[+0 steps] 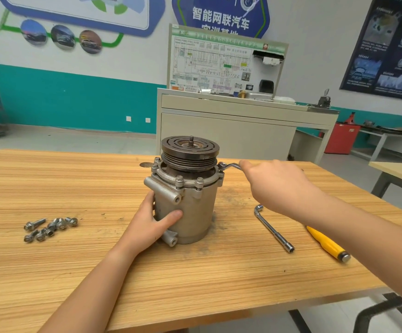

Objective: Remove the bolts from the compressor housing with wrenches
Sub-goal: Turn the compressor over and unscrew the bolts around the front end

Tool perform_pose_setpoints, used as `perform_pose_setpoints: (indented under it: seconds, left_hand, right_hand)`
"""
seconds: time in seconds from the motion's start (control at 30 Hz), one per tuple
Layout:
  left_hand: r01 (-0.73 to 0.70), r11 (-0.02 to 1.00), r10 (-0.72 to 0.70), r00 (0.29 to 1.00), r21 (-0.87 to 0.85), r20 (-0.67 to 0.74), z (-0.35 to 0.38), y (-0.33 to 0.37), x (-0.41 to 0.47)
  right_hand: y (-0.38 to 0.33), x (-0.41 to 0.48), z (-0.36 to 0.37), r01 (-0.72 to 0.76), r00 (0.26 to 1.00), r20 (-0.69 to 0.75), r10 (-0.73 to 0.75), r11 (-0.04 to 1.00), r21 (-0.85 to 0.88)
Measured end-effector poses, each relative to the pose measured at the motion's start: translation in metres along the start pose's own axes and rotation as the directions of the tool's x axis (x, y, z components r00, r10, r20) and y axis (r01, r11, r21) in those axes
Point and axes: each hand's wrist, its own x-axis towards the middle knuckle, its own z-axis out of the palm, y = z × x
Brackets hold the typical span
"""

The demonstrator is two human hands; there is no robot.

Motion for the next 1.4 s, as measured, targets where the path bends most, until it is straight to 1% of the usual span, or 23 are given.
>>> perform_pose_setpoints:
  seconds: [0.07,0.2,0.27,0.4,0.53,0.7,0.77,0.83,0.9,0.97,1.03,1.1,1.17,1.3,1.4]
  left_hand:
    - [0.004,1.0,-0.004,1.0,0.002,0.0,0.0,0.0,0.0]
    - [0.004,1.0,-0.004,1.0,0.004,-0.002,0.0,0.001,0.0]
    - [0.0,1.0,0.0,1.0,0.011,-0.001,-0.001,0.001,0.0]
    - [-0.002,1.0,0.002,1.0,-0.001,0.01,-0.001,0.0,0.0]
    - [-0.006,1.0,0.005,1.0,0.012,0.004,-0.002,-0.002,0.001]
    - [-0.011,1.0,0.011,1.0,-0.004,0.012,-0.001,-0.003,0.003]
    - [-0.011,1.0,0.011,1.0,-0.014,0.013,-0.001,-0.004,0.004]
    - [-0.015,1.0,0.015,1.0,-0.015,0.016,-0.001,-0.004,0.003]
    - [-0.01,1.0,0.01,1.0,-0.018,0.017,-0.002,-0.005,0.004]
    - [-0.008,1.0,0.009,1.0,-0.01,0.016,-0.002,-0.005,0.004]
    - [-0.011,1.0,0.01,1.0,0.003,0.01,-0.002,-0.004,0.004]
    - [-0.008,1.0,0.007,1.0,0.012,0.007,-0.001,-0.004,0.004]
    - [-0.007,1.0,0.006,1.0,0.019,0.008,-0.001,-0.003,0.003]
    - [-0.008,1.0,0.008,1.0,0.004,0.015,-0.001,-0.002,0.002]
    - [-0.016,1.0,0.016,1.0,-0.006,0.022,-0.001,0.0,0.001]
  right_hand:
    - [-0.009,-0.002,-0.006,0.028,0.999,0.021,-0.026,0.995,-0.099]
    - [-0.011,0.005,-0.012,0.087,0.995,0.068,-0.075,0.975,-0.206]
    - [-0.001,0.01,-0.015,0.127,0.989,0.098,-0.109,0.971,-0.201]
    - [0.017,0.018,-0.018,0.216,0.964,0.182,-0.196,0.971,-0.103]
    - [0.022,0.023,-0.011,0.253,0.96,0.159,-0.23,0.957,-0.142]
    - [0.03,0.03,0.0,0.271,0.954,0.202,-0.223,0.927,-0.258]
    - [0.033,0.04,0.002,0.285,0.953,0.185,-0.238,0.914,-0.29]
    - [0.035,0.056,0.008,0.281,0.958,0.137,-0.25,0.914,-0.294]
    - [0.034,0.075,0.02,0.292,0.956,0.055,-0.288,0.93,-0.223]
    - [0.028,0.094,0.037,0.312,0.946,-0.059,-0.319,0.944,-0.107]
    - [0.018,0.107,0.051,0.325,0.932,-0.183,-0.315,0.945,0.027]
    - [0.006,0.11,0.059,0.308,0.931,-0.268,-0.246,0.926,0.218]
    - [-0.002,0.107,0.064,0.272,0.94,-0.298,-0.165,0.891,0.364]
    - [0.01,0.085,0.068,0.176,0.944,-0.33,0.001,0.846,0.503]
    - [0.025,0.055,0.061,0.147,0.911,-0.396,0.114,0.808,0.571]
